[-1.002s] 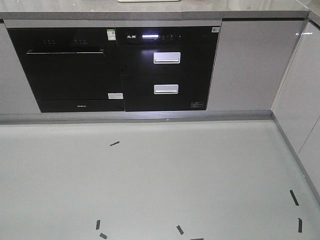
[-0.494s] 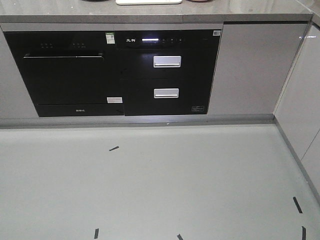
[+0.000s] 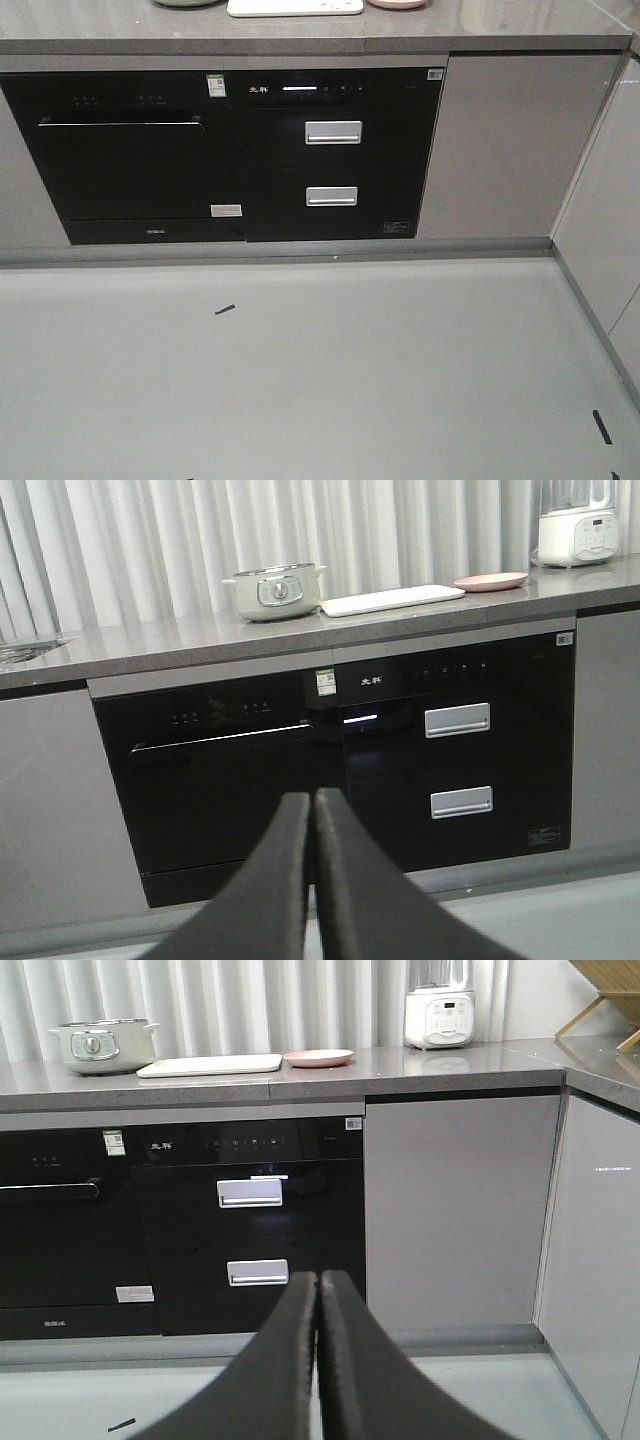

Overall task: Transfer vegetables to tray and serve
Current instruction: 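Drive the base forward toward the counter with both arms held still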

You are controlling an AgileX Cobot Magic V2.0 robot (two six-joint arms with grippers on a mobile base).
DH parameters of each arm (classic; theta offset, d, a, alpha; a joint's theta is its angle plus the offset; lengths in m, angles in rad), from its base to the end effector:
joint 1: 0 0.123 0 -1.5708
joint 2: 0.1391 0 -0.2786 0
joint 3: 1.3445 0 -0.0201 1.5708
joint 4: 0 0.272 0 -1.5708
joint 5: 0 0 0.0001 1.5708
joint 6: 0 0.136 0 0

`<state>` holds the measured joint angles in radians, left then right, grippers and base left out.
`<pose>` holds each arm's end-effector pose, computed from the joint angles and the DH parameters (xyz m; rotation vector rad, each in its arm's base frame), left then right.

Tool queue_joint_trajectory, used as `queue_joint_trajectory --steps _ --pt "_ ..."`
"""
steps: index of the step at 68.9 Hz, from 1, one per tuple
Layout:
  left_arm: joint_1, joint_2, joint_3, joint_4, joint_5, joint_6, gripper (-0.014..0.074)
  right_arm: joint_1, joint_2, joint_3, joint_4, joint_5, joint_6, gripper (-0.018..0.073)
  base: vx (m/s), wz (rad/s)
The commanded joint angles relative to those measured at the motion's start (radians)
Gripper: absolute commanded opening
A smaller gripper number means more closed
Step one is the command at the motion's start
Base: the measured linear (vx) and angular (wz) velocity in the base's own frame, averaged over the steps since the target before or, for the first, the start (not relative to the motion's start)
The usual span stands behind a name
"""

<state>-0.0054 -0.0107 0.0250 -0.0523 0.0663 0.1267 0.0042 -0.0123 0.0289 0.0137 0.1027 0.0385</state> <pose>0.1295 -0.0012 0.1993 0.0652 1.5630 0.0517 0.1295 0.0007 0.1930 0.0373 1.6026 0.0448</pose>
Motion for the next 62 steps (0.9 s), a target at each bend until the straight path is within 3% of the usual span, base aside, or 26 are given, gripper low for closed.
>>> queue_joint_trajectory --steps 1,62 --pt "0.002 -0.016 0.01 -0.002 -0.066 0.0 -0.0006 -0.005 -0.003 0.007 -0.004 -0.076 -0.005 -0.0003 0.1 0.0" --pt "0.002 -0.016 0.01 -0.002 -0.066 0.0 -0.0006 -0.005 -0.003 0.007 -0.004 -0.076 -0.005 -0.0003 0.07 -0.01"
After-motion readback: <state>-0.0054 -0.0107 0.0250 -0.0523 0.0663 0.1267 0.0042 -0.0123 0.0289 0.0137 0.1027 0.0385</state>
